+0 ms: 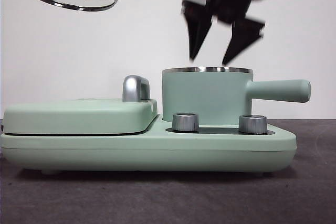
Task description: Put the buns in a small steamer
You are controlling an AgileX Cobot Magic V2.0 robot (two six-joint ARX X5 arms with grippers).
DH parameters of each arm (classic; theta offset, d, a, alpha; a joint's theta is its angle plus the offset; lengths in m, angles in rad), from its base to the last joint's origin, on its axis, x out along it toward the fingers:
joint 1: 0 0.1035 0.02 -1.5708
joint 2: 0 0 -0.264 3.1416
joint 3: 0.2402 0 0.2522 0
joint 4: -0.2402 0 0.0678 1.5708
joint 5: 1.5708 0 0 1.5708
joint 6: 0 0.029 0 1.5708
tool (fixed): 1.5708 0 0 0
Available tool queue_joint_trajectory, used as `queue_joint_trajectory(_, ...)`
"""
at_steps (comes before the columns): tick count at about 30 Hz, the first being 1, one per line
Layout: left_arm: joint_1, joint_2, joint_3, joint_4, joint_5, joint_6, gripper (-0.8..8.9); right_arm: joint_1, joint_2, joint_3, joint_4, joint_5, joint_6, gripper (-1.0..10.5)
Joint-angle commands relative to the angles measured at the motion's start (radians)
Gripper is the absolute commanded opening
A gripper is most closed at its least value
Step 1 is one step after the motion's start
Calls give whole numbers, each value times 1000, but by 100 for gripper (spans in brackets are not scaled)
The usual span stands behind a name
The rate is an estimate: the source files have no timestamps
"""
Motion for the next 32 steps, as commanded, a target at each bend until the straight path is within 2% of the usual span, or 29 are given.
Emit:
queue_joint_trajectory(1,-4,-7,20,26,2,6,10,7,-74,23,-43,17,3,333)
queue_joint_trajectory(3,-6,-7,20,26,2,5,10,5,-183,-58,-24,59,3,333)
queue_joint_trajectory(8,-51,-7,20,26,3,5,10,4,-554,-426,96,56,4,333)
queue_joint_trajectory(15,-134,6,20,27,3,5,10,4,-870,-665,140,61,15,333)
queue_joint_trajectory(24,-288,93,20,92,3,-3,10,4,-1104,-776,70,60,42,333)
queue_joint_trajectory(32,-412,251,20,346,2,-58,10,4,-1134,-776,31,60,42,333)
